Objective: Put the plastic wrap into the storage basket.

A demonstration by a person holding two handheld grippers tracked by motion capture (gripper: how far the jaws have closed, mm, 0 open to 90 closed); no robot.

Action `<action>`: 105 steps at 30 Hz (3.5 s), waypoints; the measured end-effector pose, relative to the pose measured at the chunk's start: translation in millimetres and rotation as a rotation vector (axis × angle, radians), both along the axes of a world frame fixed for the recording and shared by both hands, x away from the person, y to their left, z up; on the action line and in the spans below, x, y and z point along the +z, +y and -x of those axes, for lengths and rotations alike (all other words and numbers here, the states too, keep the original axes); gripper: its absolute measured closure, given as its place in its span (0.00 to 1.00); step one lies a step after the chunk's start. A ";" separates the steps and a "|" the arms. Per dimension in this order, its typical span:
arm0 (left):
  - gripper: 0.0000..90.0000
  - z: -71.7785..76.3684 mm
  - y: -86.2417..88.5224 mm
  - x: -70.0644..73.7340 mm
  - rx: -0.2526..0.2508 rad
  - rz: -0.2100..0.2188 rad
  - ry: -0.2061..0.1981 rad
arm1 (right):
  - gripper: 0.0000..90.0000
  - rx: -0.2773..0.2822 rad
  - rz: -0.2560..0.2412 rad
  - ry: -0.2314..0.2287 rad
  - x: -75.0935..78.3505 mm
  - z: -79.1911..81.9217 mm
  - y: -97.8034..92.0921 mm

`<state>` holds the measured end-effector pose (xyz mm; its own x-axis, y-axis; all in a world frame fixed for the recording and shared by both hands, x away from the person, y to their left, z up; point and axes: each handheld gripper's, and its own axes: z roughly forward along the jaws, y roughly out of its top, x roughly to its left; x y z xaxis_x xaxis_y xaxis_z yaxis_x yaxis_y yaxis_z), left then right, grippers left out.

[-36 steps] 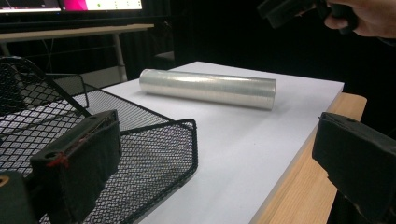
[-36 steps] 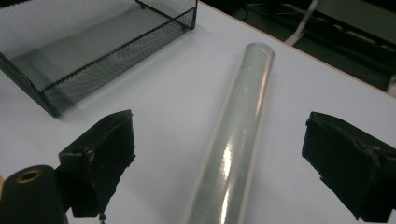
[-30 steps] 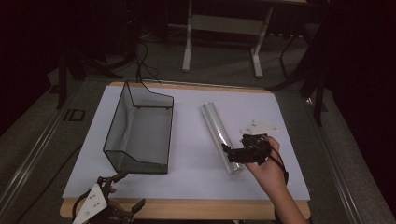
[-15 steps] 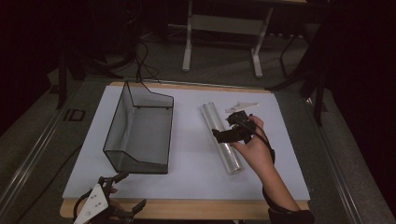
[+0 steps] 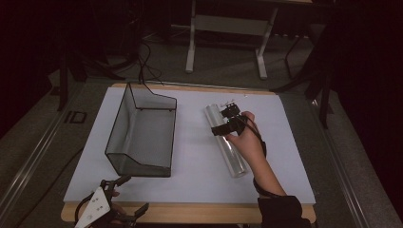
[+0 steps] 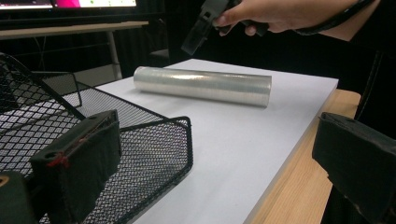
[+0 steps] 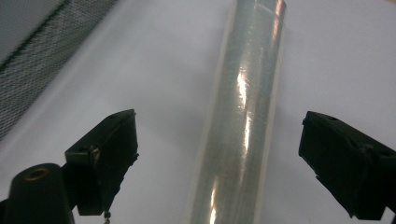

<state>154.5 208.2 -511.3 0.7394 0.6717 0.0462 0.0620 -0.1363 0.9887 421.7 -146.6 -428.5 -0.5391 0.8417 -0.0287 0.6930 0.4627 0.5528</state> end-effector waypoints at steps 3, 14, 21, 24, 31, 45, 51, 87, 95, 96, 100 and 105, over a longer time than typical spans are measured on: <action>0.02 0.1 -0.2 -0.1 -0.002 0.000 0.001 | 0.13 -0.033 0.002 0.055 -8.9 -10.3 2.9; 0.02 0.2 0.4 -0.1 -0.011 0.003 0.005 | 0.19 -0.076 0.089 0.207 -42.3 -36.7 8.4; 0.02 0.4 0.3 -0.2 -0.016 0.003 0.005 | 0.20 -0.109 0.121 0.281 -59.6 -44.9 9.2; 0.02 0.4 0.5 -0.2 -0.017 0.004 0.005 | 0.22 -0.125 0.138 0.318 -66.6 -46.7 9.7; 0.02 0.4 -0.3 -0.8 -0.018 -0.002 0.006 | 0.25 -0.133 0.169 0.370 -74.6 -48.3 9.0; 0.02 1.0 -0.2 -0.9 -0.014 -0.006 0.007 | 0.35 -0.163 0.253 0.420 -76.7 -49.3 15.8; 0.02 0.4 -1.0 -1.5 -0.016 -0.008 0.007 | 0.36 -0.203 0.215 0.416 -66.0 -49.4 13.7; 0.02 0.1 -4.6 -1.5 -0.021 -0.032 0.004 | 0.36 -0.202 0.061 0.342 32.5 -51.1 46.1; 0.02 1.4 -3.3 -0.3 -0.023 -0.031 -0.002 | 0.36 -0.171 0.007 0.326 43.7 -49.0 77.3; 0.02 1.4 -3.3 -0.3 -0.023 -0.031 -0.002 | 0.36 -0.171 0.007 0.326 43.7 -49.0 77.3; 0.02 1.6 -3.1 0.1 -0.023 -0.025 -0.003 | 0.36 -0.161 -0.034 0.306 46.0 -47.5 89.4; 0.02 2.3 -3.8 0.4 -0.030 -0.033 -0.007 | 0.36 -0.159 -0.098 0.243 50.0 -44.6 114.2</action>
